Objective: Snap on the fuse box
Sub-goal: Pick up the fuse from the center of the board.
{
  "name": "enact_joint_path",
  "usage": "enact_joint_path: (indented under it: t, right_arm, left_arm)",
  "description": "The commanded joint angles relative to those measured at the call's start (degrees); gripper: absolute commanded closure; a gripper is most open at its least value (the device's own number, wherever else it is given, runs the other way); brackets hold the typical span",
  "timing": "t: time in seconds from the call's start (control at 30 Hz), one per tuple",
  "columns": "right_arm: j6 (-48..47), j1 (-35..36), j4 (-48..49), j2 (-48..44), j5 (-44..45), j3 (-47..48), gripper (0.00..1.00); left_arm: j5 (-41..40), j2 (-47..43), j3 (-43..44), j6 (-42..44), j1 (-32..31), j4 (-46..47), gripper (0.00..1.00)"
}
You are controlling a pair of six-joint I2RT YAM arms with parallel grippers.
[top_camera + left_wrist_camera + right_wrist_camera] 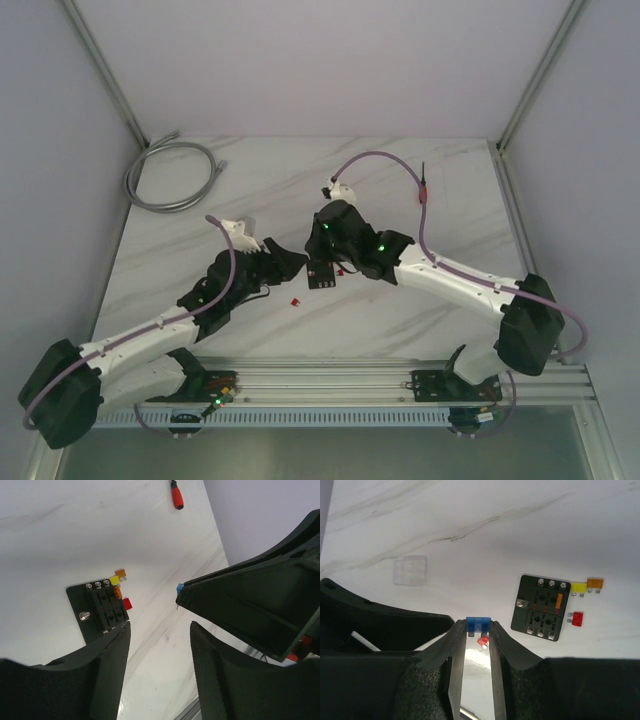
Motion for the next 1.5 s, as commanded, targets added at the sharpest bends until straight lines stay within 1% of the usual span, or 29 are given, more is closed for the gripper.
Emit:
enact_joint_path:
  t: [0.0, 0.17, 0.37, 0.53, 0.67, 0.8, 0.87, 0.9, 0.97, 1.0, 1.07, 1.13, 1.27, 1.37, 1.47]
  right_arm:
    - [3.2, 0.1, 4.0, -2.2, 1.9, -1.7, 0.8]
    - [3.6, 0.1, 4.6, -2.5, 1.5, -2.4, 0.8]
    - [3.9, 0.1, 4.9, -2.7, 1.0, -2.9, 0.8]
    - [4.2, 0.1, 5.4, -2.8, 0.6, -3.3, 0.8]
    - [4.8, 0.1, 5.9, -2.8, 0.1, -4.0, 0.8]
    - [5.2, 0.1, 6.5, -2.8, -0.7, -4.2, 0.79]
    - [5.5, 0.0, 6.9, -2.9, -1.3, -4.1, 0.77]
    - [5.6, 0.0, 6.9, -3.1, -1.5, -4.1, 0.75]
    - [5.5, -0.6, 7.3, -3.6, -2.6, -4.3, 0.66]
    - [5.0, -1.1, 7.6, -4.1, -3.4, -4.4, 0.63]
    - [2.6, -2.4, 8.8, -5.2, -6.1, -5.1, 0.58]
    - [-2.3, -4.0, 9.8, -6.6, -10.2, -5.6, 0.53]
    - [-14.1, -7.5, 9.9, -10.3, -19.8, -6.1, 0.51]
    - [-21.9, -11.3, 10.1, -13.4, -31.3, -6.7, 0.51]
    - [-27.2, -14.7, 10.0, -15.3, -42.7, -6.8, 0.51]
  left_arm:
    - [-1.7, 3.6, 2.7, 2.9, -1.6, 5.6, 0.42]
    - [-2.3, 6.1, 4.0, 3.8, -3.0, 7.8, 0.45]
    - [-4.5, 7.2, 5.2, 4.6, -3.2, 8.9, 0.52]
    - [-5.3, 7.5, 5.4, 4.7, -3.2, 9.6, 0.68]
    - [-5.6, 6.9, 5.2, 5.1, -3.2, 9.5, 0.85]
    - [-5.8, 6.2, 5.1, 5.9, -3.3, 8.9, 0.95]
    - [-5.9, 5.9, 5.0, 6.3, -3.3, 8.4, 1.0]
    - [-6.0, 5.7, 4.8, 6.5, -3.3, 8.3, 1.0]
    - [-6.1, 5.2, 4.6, 7.3, -3.3, 7.6, 1.0]
    - [-6.2, 4.9, 4.6, 7.8, -3.2, 7.1, 1.0]
    - [-6.5, 4.1, 4.7, 9.4, -3.2, 5.6, 1.0]
    - [-5.9, 3.1, 5.1, 12.3, -3.2, 4.1, 1.0]
    - [-2.4, 0.7, 7.0, 18.5, -2.8, 0.2, 1.0]
    - [4.0, -0.5, 9.5, 23.1, -2.4, -3.0, 1.0]
    - [11.8, -0.6, 12.6, 26.3, -2.2, -6.6, 1.0]
